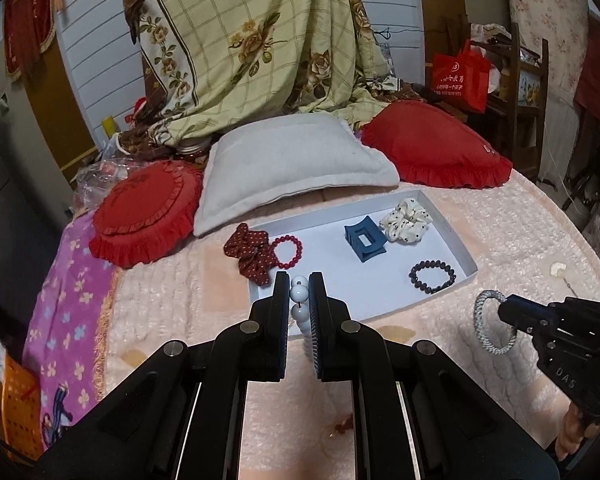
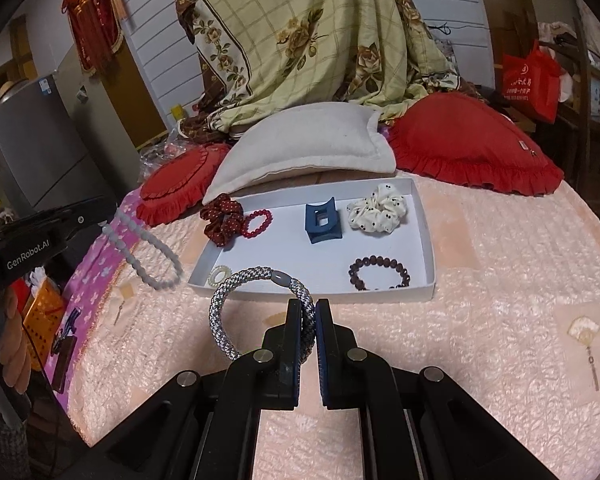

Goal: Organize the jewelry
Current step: 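Carry the grey bangle with the right tool while the left tool carries the pearl strand over the tray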

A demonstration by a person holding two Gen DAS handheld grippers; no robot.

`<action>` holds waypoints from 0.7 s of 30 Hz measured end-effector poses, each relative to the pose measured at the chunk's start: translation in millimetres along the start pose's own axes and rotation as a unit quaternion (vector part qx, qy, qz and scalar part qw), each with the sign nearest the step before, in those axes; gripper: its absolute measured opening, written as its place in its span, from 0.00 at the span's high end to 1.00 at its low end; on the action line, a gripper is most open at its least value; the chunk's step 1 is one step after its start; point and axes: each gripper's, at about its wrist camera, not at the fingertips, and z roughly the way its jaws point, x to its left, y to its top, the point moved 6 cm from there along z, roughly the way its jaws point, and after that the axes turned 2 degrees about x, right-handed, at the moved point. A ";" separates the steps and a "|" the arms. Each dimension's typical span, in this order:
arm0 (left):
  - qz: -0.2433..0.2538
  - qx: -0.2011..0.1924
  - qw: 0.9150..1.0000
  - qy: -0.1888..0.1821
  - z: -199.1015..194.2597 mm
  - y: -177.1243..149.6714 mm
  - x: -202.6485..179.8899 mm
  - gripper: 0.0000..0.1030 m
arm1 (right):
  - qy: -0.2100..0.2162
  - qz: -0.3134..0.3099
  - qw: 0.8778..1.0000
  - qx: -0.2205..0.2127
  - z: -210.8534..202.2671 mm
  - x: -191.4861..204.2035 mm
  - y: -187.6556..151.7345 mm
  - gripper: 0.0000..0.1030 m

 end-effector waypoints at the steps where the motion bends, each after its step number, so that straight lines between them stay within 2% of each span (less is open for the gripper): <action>1: -0.001 0.003 1.000 -0.003 4.7 1.9 -0.7 0.92 | -0.002 -0.001 1.000 0.001 2.4 0.2 1.3 0.94; 11: -0.002 0.018 1.000 0.007 45.1 24.1 -1.0 0.92 | 0.002 0.020 1.000 0.017 43.9 -0.4 22.7 0.94; 17: -0.033 0.055 0.998 0.003 86.2 36.8 8.1 0.92 | -0.006 0.014 1.000 0.022 70.6 2.2 39.1 0.94; 21: -0.028 0.069 0.997 0.012 110.4 43.4 7.7 0.92 | -0.010 0.007 0.999 0.030 89.2 3.9 46.3 0.94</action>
